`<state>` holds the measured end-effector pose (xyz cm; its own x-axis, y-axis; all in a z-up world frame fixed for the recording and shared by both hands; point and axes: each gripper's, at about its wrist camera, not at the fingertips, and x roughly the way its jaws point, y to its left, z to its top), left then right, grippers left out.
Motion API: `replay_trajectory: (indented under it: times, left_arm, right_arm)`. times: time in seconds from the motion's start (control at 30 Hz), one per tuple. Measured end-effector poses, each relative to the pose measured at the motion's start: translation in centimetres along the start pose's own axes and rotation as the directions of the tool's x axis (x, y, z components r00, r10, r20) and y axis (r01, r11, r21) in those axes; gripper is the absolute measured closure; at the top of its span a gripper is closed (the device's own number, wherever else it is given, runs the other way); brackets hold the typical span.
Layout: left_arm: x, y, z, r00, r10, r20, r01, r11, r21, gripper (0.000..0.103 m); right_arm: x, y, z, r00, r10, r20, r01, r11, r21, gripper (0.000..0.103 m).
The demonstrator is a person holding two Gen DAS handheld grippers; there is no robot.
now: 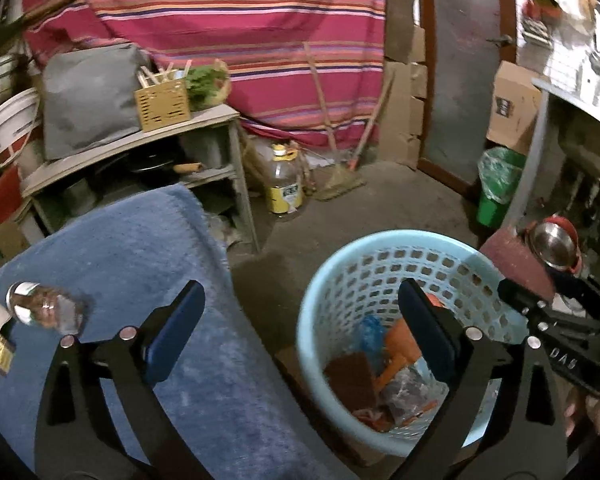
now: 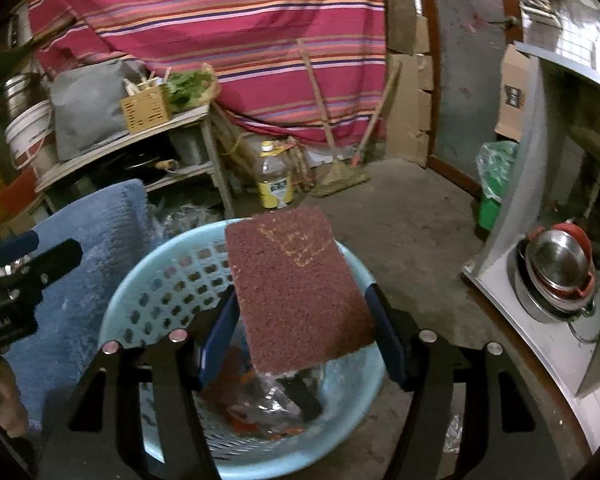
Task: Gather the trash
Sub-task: 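Move both open tools back over the table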
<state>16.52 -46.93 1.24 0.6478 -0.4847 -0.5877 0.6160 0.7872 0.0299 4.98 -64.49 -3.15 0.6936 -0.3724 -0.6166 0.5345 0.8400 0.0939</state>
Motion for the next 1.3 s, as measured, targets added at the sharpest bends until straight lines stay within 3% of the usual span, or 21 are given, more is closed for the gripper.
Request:
replay_trajectory:
  times: [0.03, 0.13, 0.33, 0.5, 0.67, 0.9, 1.1, 1.3]
  left_arm:
    - [-0.2, 0.4, 0.0, 1.0, 0.007, 0.003, -0.007, 1.0, -0.007, 0.009]
    - [-1.4, 2.2, 0.1, 0.999, 0.028, 0.018, -0.027, 0.999, -0.038, 0.008]
    - [-4.3, 6.8, -0.6, 0.995, 0.084, 0.044, -0.08, 0.993, -0.086, 0.006]
    - [-7.1, 11.9, -2.3, 0.99, 0.133, 0.047, -0.126, 0.984, -0.129, 0.006]
    - [-9.7, 19.1, -5.5, 0.97, 0.244, 0.02, -0.237, 0.956, -0.174, 0.006]
    - [-11.5, 30.4, -10.9, 0.907, 0.414, -0.079, -0.42, 0.874, -0.243, 0.006]
    - [-12.3, 38.3, -14.5, 0.886, 0.433, -0.165, -0.463, 0.816, -0.347, 0.006]
    - [-11.2, 42.3, -17.2, 0.894, 0.381, -0.235, -0.445, 0.811, -0.38, 0.008]
  right_arm:
    - [0.1, 0.7, 0.0, 1.0, 0.013, -0.002, -0.013, 1.0, -0.009, 0.026]
    - [0.3, 2.1, 0.1, 1.0, 0.005, 0.009, -0.005, 1.0, -0.014, 0.013]
    - [-0.2, 4.0, 0.8, 1.0, 0.002, 0.026, -0.002, 1.0, 0.022, 0.012]
    - [-2.0, 8.3, 1.3, 0.994, 0.069, 0.087, -0.071, 0.997, 0.011, 0.012]
    - [-2.5, 14.2, 1.2, 0.985, 0.15, 0.087, -0.148, 0.989, -0.029, 0.012]
    - [-2.5, 23.3, -0.3, 0.973, 0.228, 0.042, -0.22, 0.966, -0.138, 0.012]
    - [-1.4, 28.6, -2.1, 0.966, 0.257, -0.015, -0.257, 0.953, -0.158, 0.012]
    - [-0.4, 32.0, -3.1, 0.971, 0.237, -0.034, -0.239, 0.951, -0.195, 0.012]
